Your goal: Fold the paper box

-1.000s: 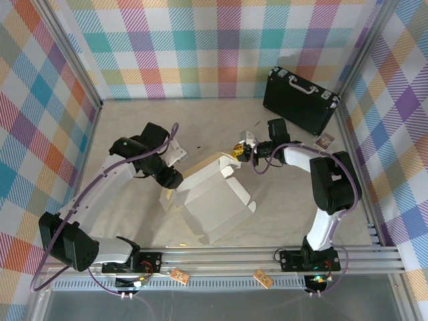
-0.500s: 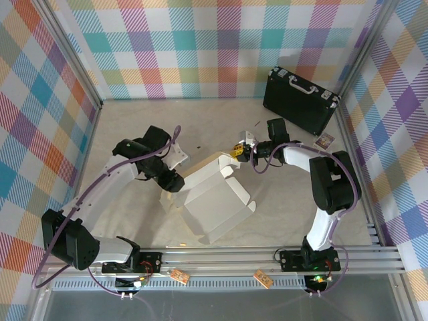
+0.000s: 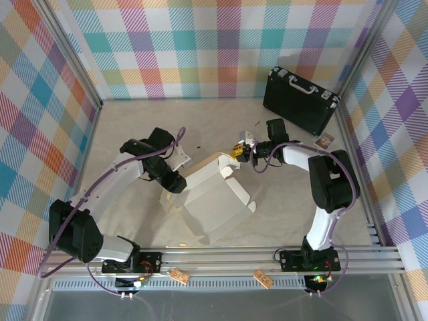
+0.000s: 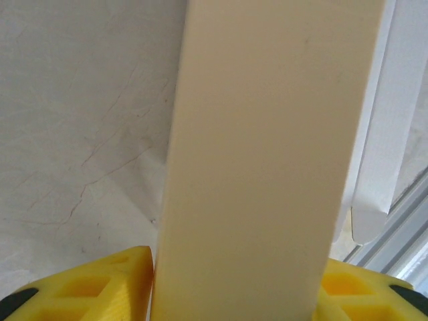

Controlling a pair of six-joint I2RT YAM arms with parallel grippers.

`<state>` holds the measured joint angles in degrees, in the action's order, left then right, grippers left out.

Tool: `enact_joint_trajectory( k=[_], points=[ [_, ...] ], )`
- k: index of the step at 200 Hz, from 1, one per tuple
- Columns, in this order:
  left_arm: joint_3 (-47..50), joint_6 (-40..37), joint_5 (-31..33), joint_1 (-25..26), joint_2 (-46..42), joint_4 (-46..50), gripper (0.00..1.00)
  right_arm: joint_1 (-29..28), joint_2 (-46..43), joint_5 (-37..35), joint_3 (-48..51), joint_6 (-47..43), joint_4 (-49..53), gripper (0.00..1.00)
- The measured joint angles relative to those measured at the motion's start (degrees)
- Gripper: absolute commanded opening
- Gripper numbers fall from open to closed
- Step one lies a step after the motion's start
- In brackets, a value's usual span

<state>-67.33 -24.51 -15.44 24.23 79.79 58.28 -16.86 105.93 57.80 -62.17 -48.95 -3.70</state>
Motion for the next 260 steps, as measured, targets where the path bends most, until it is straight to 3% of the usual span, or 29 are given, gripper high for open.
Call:
enact_joint_trajectory(
  k=[91,137,173,216,260],
  points=[
    [-1.4,4.7,1.9,0.0,2.2,-0.3,0.59,0.0,0.4,-0.2,-0.2,0.0,0.4,0.07],
    [-2.7,5.9,3.3,0.0,-2.9,0.0,0.62,-0.2,0.4,-0.2,-0.2,-0.1,0.4,0.07],
    [-3.0,7.2,0.9,0.0,-4.2,-1.8,0.68,-0.4,0.4,-0.1,-0.6,-2.9,0.9,0.07],
    [-5.7,9.4,0.0,0.0,-2.3,-5.2,0.66,-0.8,1.3,1.1,-3.0,-5.7,0.9,0.04],
    [-7.4,13.3,0.0,0.0,5.4,-6.2,0.63,-1.7,8.2,2.4,-13.5,-9.6,3.3,0.02]
  ],
)
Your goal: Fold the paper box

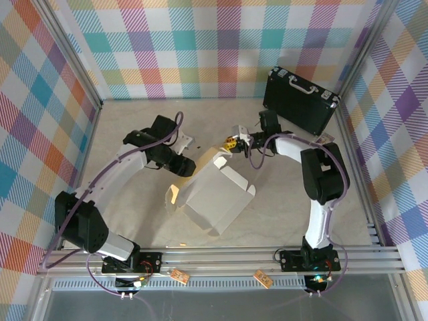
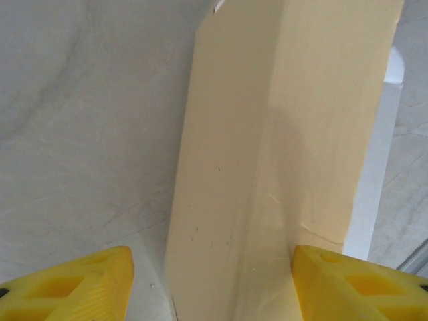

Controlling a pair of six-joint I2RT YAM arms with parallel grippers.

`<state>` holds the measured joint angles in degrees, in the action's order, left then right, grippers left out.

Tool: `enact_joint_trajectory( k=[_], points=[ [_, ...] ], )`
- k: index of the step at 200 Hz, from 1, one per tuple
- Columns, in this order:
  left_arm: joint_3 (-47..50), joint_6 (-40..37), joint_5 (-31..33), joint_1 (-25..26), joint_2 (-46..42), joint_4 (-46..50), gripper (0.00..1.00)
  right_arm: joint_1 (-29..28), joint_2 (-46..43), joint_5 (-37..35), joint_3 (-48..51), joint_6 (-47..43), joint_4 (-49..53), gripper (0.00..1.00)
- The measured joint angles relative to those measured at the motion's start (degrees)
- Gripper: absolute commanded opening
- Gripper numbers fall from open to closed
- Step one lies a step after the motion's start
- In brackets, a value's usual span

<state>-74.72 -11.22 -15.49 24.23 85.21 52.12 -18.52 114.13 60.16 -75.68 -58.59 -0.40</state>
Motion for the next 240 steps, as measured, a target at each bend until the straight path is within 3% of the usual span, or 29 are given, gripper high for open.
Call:
enact_joint_trajectory(
  k=[40,86,161,240],
  points=[
    [0.5,2.3,-0.5,0.0,0.7,-0.8,0.61,-1.3,4.8,0.0,-10.7,-5.7,9.8,0.02],
    [0.5,4.2,-0.6,0.0,3.0,-1.2,0.6,-1.5,8.1,-0.1,-13.7,-5.9,12.5,0.05],
    [-3.0,8.9,-3.6,0.0,8.3,1.0,0.55,-2.0,10.9,-2.4,-16.0,3.2,12.0,0.27],
    [-5.0,11.4,-4.5,0.0,10.9,3.5,0.53,-1.9,8.8,-8.6,-14.8,12.0,16.9,0.28]
  ],
)
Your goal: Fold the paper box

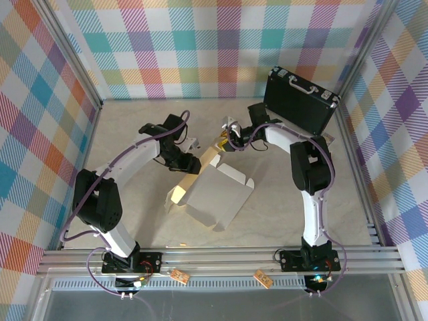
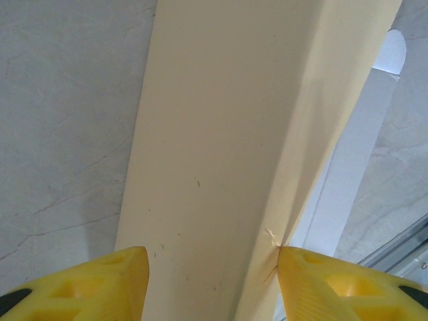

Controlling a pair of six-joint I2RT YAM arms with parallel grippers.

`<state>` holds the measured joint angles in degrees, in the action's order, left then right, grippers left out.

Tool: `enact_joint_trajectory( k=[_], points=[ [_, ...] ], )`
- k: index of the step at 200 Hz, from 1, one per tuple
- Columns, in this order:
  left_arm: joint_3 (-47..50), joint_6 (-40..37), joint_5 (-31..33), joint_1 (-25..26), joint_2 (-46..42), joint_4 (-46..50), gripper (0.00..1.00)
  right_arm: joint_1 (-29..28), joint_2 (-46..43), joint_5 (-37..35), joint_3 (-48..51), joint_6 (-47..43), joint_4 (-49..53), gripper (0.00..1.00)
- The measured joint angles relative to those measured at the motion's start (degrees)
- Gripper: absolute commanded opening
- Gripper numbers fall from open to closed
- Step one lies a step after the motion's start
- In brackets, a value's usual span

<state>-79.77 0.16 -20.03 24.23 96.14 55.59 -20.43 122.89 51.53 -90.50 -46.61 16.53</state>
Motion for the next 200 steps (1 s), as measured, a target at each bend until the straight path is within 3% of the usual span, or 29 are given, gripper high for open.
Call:
enact_joint_trajectory(
  k=[102,200],
  points=[
    [0.0,3.9,-3.1,-0.2,-0.3,0.3,0.51,0.2,-6.0,-2.5,6.8,15.1,-0.5,0.18],
    [1.4,8.2,-6.1,-1.3,-2.3,-0.3,0.5,-3.5,-6.2,-2.4,3.9,28.6,5.0,0.14]
  ],
)
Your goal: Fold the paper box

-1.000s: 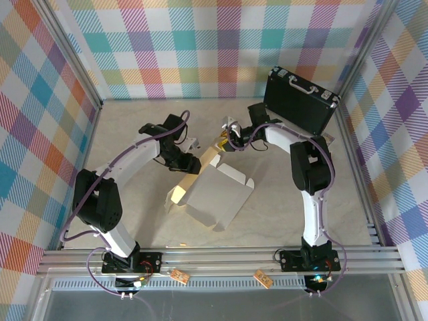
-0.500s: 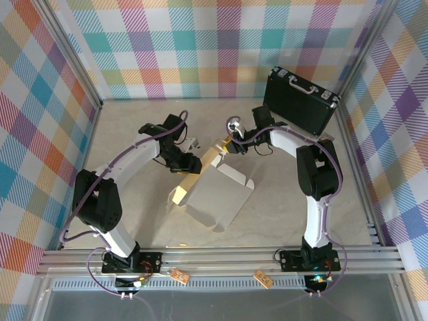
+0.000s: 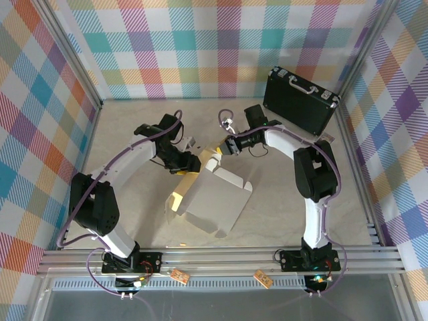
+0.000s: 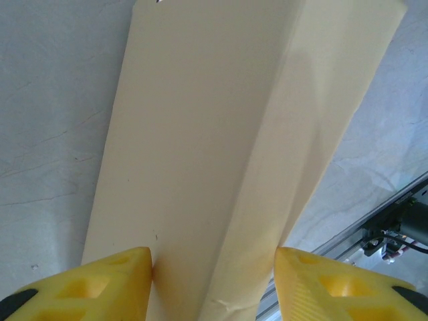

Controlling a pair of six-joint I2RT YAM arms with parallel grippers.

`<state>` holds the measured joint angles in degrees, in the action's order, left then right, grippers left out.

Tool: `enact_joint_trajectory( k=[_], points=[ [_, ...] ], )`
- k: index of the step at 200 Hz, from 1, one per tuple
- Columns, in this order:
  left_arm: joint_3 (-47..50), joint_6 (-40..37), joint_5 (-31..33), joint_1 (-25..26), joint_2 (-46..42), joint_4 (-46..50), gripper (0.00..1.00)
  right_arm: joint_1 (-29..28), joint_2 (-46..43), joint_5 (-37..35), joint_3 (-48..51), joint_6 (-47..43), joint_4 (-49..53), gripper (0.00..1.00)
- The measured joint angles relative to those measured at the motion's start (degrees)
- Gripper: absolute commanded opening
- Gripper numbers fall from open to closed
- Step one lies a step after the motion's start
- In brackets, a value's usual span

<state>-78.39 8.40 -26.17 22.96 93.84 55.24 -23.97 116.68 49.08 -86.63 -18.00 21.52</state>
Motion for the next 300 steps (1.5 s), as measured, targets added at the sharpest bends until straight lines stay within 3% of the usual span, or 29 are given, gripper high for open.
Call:
enact_joint_trajectory(
  k=[133,184,300],
  points=[
    [3.3,6.1,2.7,0.0,-1.8,-4.9,0.5,-3.4,-0.1,-5.7,1.2,32.7,-9.6,0.08],
    [4.0,8.5,5.1,0.0,-3.3,-6.4,0.49,-3.8,-4.6,-8.7,9.4,45.5,-18.7,0.06],
    [7.6,11.6,8.7,0.0,-7.4,-10.6,0.49,-7.2,-14.1,-13.4,25.1,53.8,-29.1,0.0]
  ],
)
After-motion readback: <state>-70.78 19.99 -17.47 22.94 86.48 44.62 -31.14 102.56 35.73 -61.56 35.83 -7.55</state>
